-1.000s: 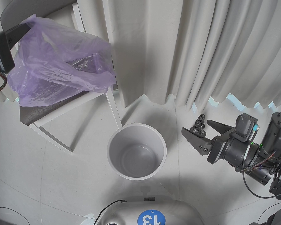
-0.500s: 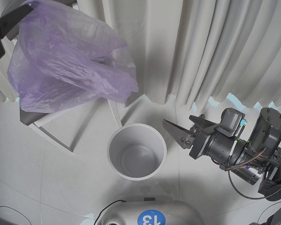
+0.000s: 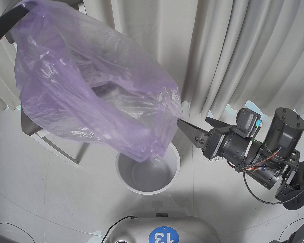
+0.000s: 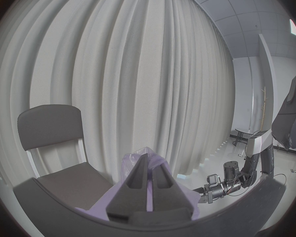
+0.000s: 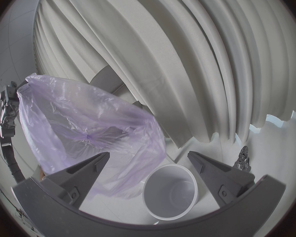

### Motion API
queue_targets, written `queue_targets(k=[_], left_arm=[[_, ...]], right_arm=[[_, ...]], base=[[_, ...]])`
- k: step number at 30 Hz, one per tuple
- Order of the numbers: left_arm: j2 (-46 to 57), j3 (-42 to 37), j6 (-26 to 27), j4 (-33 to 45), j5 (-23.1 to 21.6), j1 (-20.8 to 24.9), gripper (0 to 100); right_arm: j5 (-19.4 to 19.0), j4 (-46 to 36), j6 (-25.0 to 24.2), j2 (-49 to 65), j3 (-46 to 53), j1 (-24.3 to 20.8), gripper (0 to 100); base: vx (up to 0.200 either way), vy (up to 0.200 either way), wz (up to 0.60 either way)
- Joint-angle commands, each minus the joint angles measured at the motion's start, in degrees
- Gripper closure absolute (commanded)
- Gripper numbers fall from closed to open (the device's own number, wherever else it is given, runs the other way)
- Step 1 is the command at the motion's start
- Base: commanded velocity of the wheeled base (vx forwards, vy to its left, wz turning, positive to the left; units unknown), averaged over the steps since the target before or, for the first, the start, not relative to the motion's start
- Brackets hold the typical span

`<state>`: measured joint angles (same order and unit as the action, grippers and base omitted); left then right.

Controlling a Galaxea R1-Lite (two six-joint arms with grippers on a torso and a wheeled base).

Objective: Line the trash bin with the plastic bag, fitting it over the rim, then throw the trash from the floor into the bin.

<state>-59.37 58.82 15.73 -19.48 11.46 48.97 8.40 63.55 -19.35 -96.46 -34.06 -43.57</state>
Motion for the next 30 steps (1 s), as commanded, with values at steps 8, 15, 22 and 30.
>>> queue_targets(k=[8, 15, 22, 30], left_arm=[[-0.2, 0.4, 0.0, -0.2, -0.8, -0.2, 100], [-2.1, 2.0, 0.0, -1.4, -0.9, -0.9, 100], [-3.2, 2.4, 0.0, -1.4, -0.9, -0.9, 100], [-2.9, 2.1, 0.0, -1.8, -0.9, -0.9, 100]], right_arm=[[-1.4, 0.5, -0.1, -8.4, 1.4, -0.6, 0], [-0.8, 4.9, -0.5, -15.3, 2.2, -1.1, 0], [-0.8, 10.6, -2.0, -19.5, 4.4, -1.3, 0], [-0.7, 12.9, -2.0, -20.3, 4.9, -1.2, 0]], base=[[0.0, 0.0, 0.0], [0.0, 0.0, 0.0], [0.0, 0.0, 0.0], [0.0, 0.0, 0.0]])
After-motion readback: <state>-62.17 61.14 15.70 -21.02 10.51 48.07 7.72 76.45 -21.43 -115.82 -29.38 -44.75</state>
